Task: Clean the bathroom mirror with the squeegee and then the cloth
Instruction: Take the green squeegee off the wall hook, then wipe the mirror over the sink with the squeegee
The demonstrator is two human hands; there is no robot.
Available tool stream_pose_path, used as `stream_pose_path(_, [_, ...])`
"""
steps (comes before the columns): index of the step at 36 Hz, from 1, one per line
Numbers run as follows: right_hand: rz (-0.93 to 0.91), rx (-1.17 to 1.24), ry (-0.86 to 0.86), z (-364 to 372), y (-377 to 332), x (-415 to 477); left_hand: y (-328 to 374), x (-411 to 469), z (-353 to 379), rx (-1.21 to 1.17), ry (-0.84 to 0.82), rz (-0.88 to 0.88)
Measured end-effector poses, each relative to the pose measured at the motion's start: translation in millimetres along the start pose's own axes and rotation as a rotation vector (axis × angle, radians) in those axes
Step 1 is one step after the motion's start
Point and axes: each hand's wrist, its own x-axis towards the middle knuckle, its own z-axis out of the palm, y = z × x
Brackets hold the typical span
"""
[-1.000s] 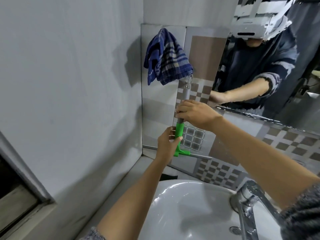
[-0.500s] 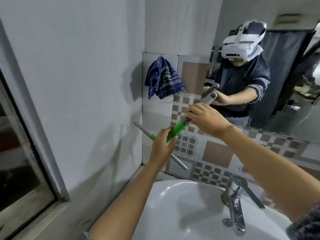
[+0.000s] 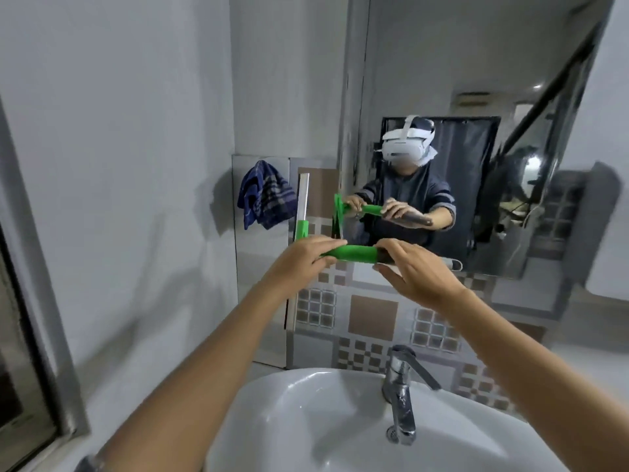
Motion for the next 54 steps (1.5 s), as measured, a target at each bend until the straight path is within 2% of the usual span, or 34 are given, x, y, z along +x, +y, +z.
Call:
stream_pose_path(8, [0.093,-0.016,0.172,-17.4,4.4,-11.8,36.0,37.9,-12.7,0.095,-0.005,0.159])
stream_pose_path(13, [0.236,-0.021,0.269,-20.6,12.7,-4.5,53.5,60.9,-11.6,0.13,0.158,0.164])
stream_pose_path(20, [0.309,-0.099,0.435,-51.0,36.2,41.9,61.6,120.3,-16.2,0.067,0.453,0.089])
stream_pose_path(28, [0.37,-0.205,0.561,-94.5,76.0,128.7,47.5,179.3,-34.0,0.058,0.586,0.051])
stream_pose_path(34, [0.336,-0.235,0.563,-126.3,104.2,187.1,17.6,177.6,5.6,0.004,0.479,-0.016])
stream_pose_path(40, [0.255,-0.261,0.471,-145.7,128.0,230.4,-17.5,172.2,50.3,0.013,0.402,-0.199])
stream_pose_path(54, [0.196,-0.377,0.565,-141.7,163.6,282.6,-52.5,178.9,88.4,0.084,0.519,-0.103])
